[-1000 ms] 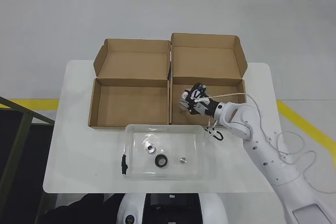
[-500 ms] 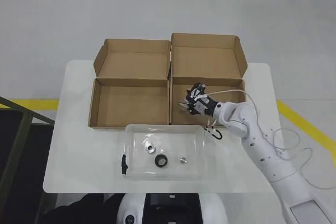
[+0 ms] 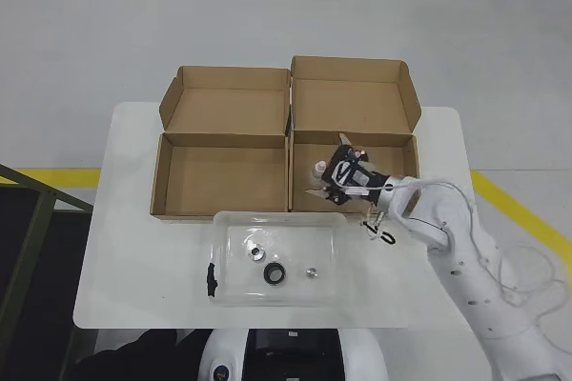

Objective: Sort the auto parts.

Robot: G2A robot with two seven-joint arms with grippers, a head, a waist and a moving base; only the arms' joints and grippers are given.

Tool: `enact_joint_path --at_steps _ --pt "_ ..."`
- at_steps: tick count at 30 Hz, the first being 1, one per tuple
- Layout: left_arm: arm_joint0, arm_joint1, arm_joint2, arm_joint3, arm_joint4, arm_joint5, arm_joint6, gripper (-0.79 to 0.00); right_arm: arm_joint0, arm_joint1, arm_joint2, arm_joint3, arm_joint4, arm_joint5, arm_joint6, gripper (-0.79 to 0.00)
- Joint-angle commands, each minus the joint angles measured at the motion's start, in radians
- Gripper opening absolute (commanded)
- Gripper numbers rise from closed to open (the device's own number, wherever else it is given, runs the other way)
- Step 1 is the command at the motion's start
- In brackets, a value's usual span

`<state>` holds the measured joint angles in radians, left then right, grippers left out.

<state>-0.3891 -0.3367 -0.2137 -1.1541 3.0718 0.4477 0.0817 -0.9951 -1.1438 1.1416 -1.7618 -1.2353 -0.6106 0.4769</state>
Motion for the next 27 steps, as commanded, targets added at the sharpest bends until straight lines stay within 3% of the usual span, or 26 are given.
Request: enact_joint_path --at_steps 1,12,27 --pt "0.0 0.0 0.0 0.0 0.0 0.0 0.0 0.0 -0.034 0.005 0.013 -0.071 0.011 0.0 0.045 0.0" --pt "0.0 0.0 0.0 0.0 0.0 0.0 0.0 0.0 -0.179 0.031 0.032 -0.295 0.011 -0.112 0.156 0.0" --pt "0.0 0.0 0.0 0.0 0.0 0.0 0.0 0.0 -0.26 0.052 -0.029 -0.361 -0.057 -0.224 0.269 0.0"
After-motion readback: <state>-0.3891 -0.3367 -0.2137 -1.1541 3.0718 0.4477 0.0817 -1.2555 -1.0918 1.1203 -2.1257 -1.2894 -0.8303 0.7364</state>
